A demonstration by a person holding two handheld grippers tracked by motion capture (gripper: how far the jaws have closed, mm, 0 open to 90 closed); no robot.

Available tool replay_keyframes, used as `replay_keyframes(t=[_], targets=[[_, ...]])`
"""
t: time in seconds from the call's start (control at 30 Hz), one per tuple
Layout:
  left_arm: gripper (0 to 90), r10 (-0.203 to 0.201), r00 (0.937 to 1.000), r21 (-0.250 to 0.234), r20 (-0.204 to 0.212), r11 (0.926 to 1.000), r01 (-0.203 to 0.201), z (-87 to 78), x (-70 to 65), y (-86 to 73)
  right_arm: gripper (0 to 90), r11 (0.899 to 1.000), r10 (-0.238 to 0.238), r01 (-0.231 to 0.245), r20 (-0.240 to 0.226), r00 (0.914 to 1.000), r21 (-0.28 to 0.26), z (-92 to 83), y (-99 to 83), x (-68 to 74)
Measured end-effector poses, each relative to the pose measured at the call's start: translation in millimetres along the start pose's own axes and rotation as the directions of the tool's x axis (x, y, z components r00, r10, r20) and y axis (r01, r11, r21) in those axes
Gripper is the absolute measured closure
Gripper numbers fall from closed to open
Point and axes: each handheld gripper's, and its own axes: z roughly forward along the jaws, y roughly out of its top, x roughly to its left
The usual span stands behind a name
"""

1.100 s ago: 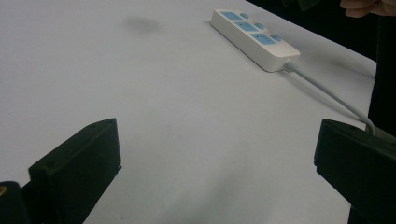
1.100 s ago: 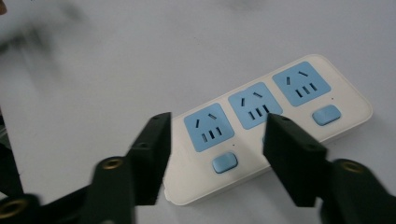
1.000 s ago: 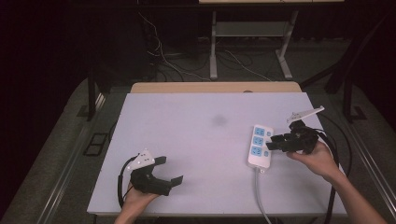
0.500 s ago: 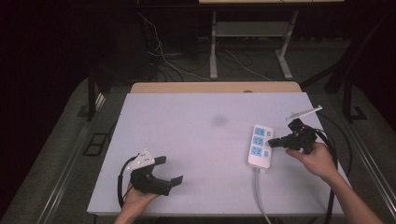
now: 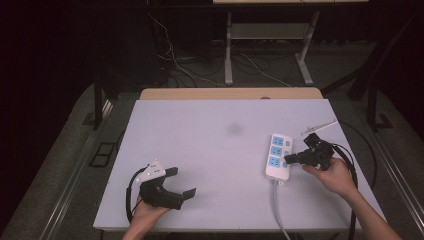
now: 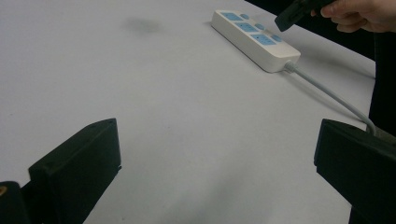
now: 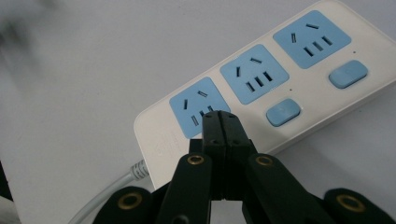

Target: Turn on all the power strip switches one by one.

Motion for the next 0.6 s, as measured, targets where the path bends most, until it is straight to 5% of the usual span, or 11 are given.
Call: replay_keyframes(t=[0.6], targets=[[0.0,0.001,1.0,-0.001,-0.002,1.0,-0.001,-0.7,0.3,0.1,90.0,1.0,-0.026,0.026,0.017,0.9995,-0.011,8.8,-5.0,0.0]])
